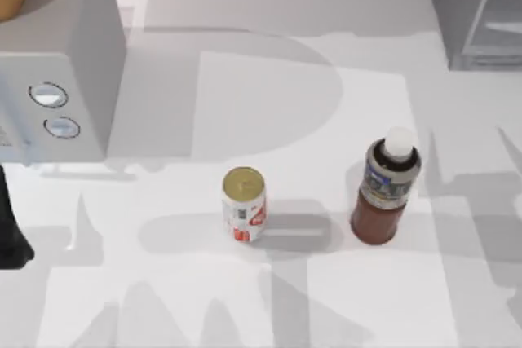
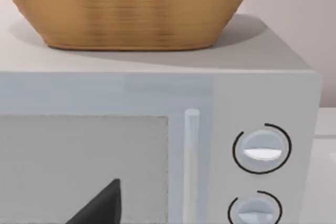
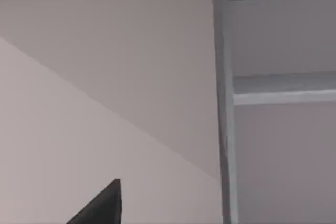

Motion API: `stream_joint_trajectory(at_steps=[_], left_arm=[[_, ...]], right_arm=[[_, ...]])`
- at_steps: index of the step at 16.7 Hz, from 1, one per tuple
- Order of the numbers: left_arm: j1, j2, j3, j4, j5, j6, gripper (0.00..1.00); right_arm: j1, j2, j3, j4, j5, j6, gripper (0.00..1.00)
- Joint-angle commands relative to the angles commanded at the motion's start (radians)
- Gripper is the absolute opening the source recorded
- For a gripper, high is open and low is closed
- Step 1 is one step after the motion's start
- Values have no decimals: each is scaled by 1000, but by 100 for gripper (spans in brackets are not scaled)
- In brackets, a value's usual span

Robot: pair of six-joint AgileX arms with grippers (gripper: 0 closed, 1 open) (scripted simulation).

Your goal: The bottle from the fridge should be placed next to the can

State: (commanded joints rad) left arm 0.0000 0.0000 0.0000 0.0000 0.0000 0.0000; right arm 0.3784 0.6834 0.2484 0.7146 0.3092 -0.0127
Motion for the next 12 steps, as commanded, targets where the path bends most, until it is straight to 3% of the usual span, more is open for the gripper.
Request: stream_joint_trajectory(at_steps=[7, 12], left_arm=[[0, 0, 0, 0, 0, 0, 100], [0, 0, 0, 0, 0, 0, 100]], right_arm=[[-292, -539, -179, -563, -247, 7, 100], [-378, -683, -248, -715, -309, 13, 100]])
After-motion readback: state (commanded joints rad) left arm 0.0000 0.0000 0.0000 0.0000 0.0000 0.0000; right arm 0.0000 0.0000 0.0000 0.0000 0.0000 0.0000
